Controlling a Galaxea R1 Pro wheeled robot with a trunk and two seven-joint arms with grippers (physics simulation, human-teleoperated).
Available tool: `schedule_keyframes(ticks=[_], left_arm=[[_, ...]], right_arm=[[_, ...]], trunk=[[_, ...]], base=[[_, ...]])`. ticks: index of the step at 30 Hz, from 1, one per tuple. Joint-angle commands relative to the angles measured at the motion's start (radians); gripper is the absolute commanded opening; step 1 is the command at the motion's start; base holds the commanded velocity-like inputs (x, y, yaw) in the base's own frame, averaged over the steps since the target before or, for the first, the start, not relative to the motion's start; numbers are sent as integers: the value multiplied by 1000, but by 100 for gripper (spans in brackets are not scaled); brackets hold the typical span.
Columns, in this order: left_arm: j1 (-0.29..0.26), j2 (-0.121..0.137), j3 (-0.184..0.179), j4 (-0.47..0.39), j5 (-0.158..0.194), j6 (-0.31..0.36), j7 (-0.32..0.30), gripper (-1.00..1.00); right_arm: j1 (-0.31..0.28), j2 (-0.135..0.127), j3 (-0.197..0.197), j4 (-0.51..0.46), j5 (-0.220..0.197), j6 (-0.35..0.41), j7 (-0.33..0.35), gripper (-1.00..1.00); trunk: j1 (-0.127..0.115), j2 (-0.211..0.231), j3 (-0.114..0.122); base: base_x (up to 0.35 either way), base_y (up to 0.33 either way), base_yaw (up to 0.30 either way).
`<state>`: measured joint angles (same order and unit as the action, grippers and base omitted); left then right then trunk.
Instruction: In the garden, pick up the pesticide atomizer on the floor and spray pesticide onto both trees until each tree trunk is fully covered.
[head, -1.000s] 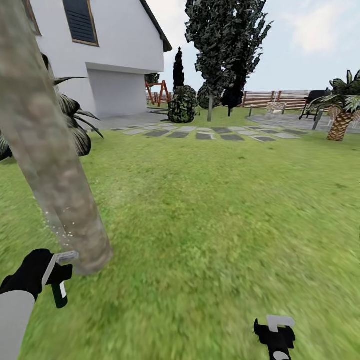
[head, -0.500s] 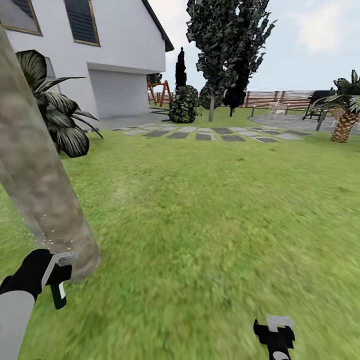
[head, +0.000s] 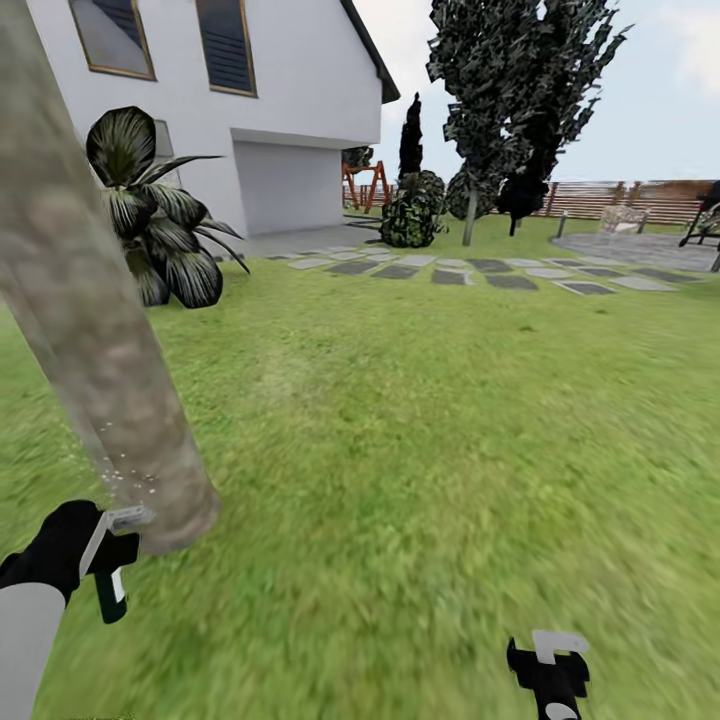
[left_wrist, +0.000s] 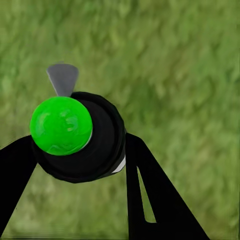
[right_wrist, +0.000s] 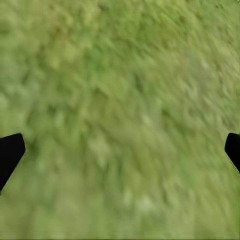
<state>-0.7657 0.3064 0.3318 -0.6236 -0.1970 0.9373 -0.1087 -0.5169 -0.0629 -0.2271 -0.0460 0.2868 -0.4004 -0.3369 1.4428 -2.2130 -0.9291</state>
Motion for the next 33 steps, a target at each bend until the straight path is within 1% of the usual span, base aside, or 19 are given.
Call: schedule_keyframes(ticks=[1,3,7,16,19,23,25,28,30,33], left_arm=[[1,0,0,0,-1,0,1,-100],[3,1,0,1,-2,-1,1,-100],[31,2,0,2,-4,-2,1,-100],[39,1,-2,3,1,-3,1,-100],[38,-4,-3,-9,6,-3,1,-100],[33,-5,-3,-20,9,-1,0,-100],[25,-6,-6,-39,10,3,-7,-100],[16,-8,-8,-46,10,10,-10,-100],[-37,-11,-8,-49,8,18,-10,-100],[-75,-13,-9,-50,5,23,-10,-100]], right_arm=[[0,0,0,0,0,0,0,100],[0,0,0,0,0,0,1,100],[0,0,0,0,0,0,1,100],[0,0,0,0,0,0,1,100],[0,0,0,0,0,0,1,100],[0,0,0,0,0,0,1,100],[0,0,0,0,0,0,1,100],[0,0,0,0,0,0,1,100],[0,0,0,0,0,0,0,100],[0,0,-1,0,0,0,1,100]], trunk=[[0,0,0],[0,0,0],[0,0,0],[0,0,0],[0,0,0],[0,0,0],[0,0,0],[0,0,0],[0,0,0],[0,0,0]], base=[[180,-239,276],[180,-239,276],[193,-230,220],[249,-176,13],[47,-233,101],[-166,-125,257],[-27,-14,275],[-6,-3,277],[-1,-1,277],[0,0,149]])
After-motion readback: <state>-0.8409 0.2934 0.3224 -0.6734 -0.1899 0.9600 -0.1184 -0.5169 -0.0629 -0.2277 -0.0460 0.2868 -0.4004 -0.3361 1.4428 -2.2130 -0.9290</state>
